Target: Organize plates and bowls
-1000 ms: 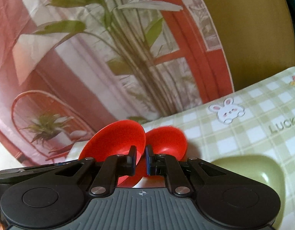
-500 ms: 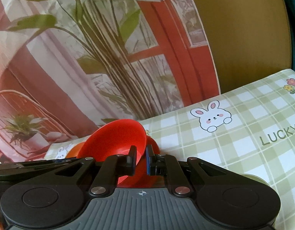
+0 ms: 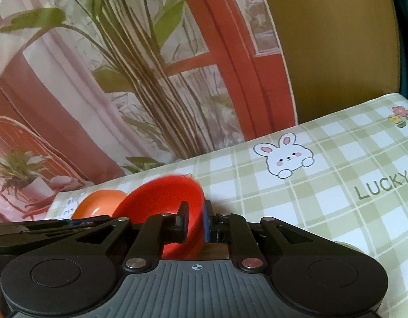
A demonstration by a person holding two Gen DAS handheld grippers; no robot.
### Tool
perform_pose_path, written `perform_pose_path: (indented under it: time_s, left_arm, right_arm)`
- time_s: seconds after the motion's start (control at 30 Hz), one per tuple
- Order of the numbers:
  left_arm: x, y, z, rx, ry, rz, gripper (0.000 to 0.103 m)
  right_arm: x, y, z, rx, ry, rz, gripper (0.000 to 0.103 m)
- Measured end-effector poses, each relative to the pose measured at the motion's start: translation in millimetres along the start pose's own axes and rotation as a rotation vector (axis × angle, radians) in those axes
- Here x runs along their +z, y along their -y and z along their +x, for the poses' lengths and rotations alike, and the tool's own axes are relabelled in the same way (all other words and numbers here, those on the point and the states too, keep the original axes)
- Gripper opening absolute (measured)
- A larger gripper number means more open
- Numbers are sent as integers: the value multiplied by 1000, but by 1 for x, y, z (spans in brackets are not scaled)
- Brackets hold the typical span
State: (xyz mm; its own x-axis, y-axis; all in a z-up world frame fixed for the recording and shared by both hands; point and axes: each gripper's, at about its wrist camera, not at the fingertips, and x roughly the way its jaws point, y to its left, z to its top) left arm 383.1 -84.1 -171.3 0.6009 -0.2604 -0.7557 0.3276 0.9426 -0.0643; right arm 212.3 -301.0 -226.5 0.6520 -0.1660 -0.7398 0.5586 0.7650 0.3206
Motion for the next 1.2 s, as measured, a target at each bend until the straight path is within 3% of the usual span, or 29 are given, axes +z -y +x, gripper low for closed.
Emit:
perform_pose_path:
  time_s: [0.1, 0.2, 0.43, 0.63, 0.8, 0.93, 1.2]
  left_arm:
    - [0, -8, -8, -22, 16, -16, 38]
    - [-1, -20, -19, -39, 41, -10, 38]
    - [-8, -74, -40, 78, 89, -3, 39]
    - [-17, -125, -33, 152, 92, -72, 39]
    - [-27, -149, -19, 151, 92, -137, 40]
    - [-32, -155, -8, 118, 97, -153, 40]
    - [-37, -157, 8, 92, 107, -115, 40]
  right_arm:
    - [0, 0, -3, -11, 2, 0, 12]
    - [-1, -3, -9, -10, 9, -1, 12]
    - [-4, -23, -29, 54, 37, 0, 12]
    - [-14, -64, -26, 151, -6, -41, 13]
    - [-23, -97, -5, 192, -104, -89, 13]
    - [-29, -115, 12, 176, -172, -119, 15]
    - [-41, -131, 33, 89, -212, -132, 17]
